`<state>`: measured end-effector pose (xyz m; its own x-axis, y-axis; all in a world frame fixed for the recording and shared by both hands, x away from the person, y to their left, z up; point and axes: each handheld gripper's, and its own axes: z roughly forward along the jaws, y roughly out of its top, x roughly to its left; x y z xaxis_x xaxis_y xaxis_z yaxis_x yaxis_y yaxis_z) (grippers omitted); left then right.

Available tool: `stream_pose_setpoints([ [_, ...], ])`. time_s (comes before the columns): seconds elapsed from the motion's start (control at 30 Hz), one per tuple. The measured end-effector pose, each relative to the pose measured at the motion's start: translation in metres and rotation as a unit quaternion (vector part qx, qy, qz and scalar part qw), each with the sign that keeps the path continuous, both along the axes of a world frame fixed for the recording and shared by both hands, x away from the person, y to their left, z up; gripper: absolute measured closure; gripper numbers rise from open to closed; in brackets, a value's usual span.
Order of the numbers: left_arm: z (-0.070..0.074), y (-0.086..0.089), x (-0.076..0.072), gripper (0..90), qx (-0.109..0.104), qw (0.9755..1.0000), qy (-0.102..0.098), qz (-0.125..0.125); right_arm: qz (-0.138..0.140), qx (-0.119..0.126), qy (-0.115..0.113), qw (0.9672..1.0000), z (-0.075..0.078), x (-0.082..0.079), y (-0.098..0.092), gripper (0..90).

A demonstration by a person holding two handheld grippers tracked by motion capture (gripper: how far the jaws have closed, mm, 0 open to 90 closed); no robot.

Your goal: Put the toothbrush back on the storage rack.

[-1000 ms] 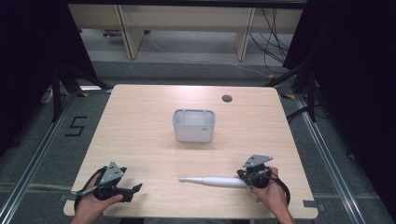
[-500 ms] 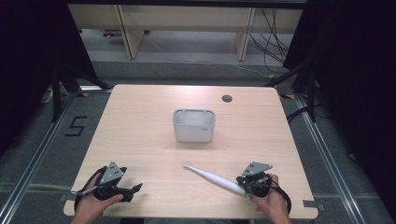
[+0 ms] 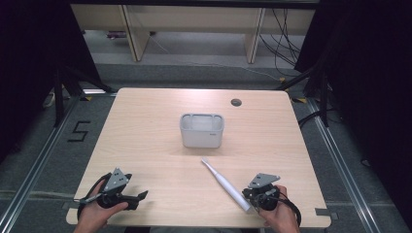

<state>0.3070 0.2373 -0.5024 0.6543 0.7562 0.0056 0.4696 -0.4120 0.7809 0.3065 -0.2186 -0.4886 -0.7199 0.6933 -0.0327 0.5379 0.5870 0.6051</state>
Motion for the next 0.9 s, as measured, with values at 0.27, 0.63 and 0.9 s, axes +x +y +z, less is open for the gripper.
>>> stream_pose_setpoints([
  [0.27, 0.0, 0.0, 0.0, 15.1, 0.01, 0.9999, 0.003, 0.002, -0.014, 0.038, 0.009, 0.9991, 0.02, 0.018, 0.003, 51.7],
  [0.63, 0.001, 0.0, 0.0, 15.1, 0.012, 0.9999, 0.003, 0.0, 0.009, -0.004, 0.051, 0.9986, 0.024, 0.043, 0.041, 46.8],
  [0.9, 0.001, -0.001, 0.0, 15.1, 0.007, 1.0, 0.004, -0.001, 0.041, -0.035, 0.075, 0.9958, 0.014, 0.056, 0.053, 48.1],
])
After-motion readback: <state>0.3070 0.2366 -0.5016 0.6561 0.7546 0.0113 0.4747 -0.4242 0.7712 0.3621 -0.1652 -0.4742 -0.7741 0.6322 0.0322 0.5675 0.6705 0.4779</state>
